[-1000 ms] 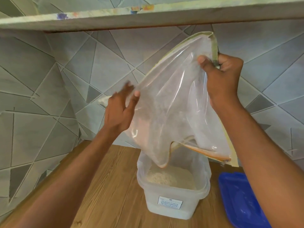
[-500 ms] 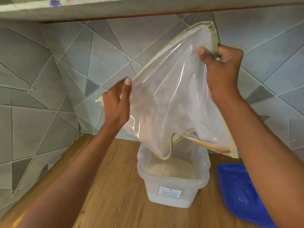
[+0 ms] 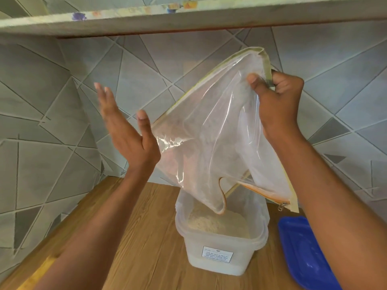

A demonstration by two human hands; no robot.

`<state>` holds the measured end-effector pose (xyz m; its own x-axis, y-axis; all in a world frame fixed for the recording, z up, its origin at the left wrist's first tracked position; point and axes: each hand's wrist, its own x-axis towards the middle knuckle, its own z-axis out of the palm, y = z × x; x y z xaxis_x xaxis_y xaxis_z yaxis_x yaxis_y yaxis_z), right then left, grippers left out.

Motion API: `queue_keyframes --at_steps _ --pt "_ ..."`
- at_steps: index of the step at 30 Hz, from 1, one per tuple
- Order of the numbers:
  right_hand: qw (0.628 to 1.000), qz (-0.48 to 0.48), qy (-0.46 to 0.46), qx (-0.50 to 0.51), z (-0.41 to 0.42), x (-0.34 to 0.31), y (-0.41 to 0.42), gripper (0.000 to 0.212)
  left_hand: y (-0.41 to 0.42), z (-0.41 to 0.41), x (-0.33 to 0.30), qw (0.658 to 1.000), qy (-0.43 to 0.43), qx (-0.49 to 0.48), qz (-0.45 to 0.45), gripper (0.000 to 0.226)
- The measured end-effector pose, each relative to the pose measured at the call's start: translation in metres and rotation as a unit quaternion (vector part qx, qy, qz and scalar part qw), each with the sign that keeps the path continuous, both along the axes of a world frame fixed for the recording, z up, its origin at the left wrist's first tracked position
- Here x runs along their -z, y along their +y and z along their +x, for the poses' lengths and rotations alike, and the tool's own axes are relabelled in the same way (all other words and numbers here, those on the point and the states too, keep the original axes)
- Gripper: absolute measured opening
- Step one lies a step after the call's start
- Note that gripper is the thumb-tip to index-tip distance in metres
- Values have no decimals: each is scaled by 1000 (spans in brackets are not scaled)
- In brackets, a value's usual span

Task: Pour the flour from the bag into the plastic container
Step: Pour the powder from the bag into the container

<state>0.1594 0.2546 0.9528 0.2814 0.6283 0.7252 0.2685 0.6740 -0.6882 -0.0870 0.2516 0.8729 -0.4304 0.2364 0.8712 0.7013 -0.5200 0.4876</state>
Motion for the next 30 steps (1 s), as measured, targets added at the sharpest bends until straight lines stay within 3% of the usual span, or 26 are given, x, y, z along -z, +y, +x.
queue_keyframes --at_steps 2,5,9,11,13,16,17,20,24,27,30 --pt "1000 -3 -2 7 0 1 1 19 1 -2 -4 1000 17 2 -25 78" --pt "1000 -7 0 8 0 0 0 20 1 -3 7 967 127 121 -183 81" --pt "1000 -11 1 4 -1 2 0 20 -1 1 9 996 37 27 -73 62" --pt "1000 -14 4 5 -1 2 2 21 1 3 6 984 52 84 -149 48" --pt "1000 -12 10 3 -2 3 3 27 0 6 9 969 70 138 -194 54" --pt "1000 -10 13 2 -2 2 2 22 -1 8 9 999 4 8 -49 74" --pt "1000 -11 11 3 -1 2 1 19 2 7 10 999 -3 -2 -42 77" --pt "1000 -8 6 1 0 0 0 19 -1 9 15 972 60 113 -197 81" --pt "1000 -15 8 -4 1 -2 -2 24 -4 8 18 994 -12 53 -98 68" --pt "1000 -9 16 -4 -1 -1 -1 20 -2 13 16 972 3 140 -188 74" --pt "1000 -9 15 -12 -2 -1 -1 21 -3 18 18 986 -99 75 -111 62"
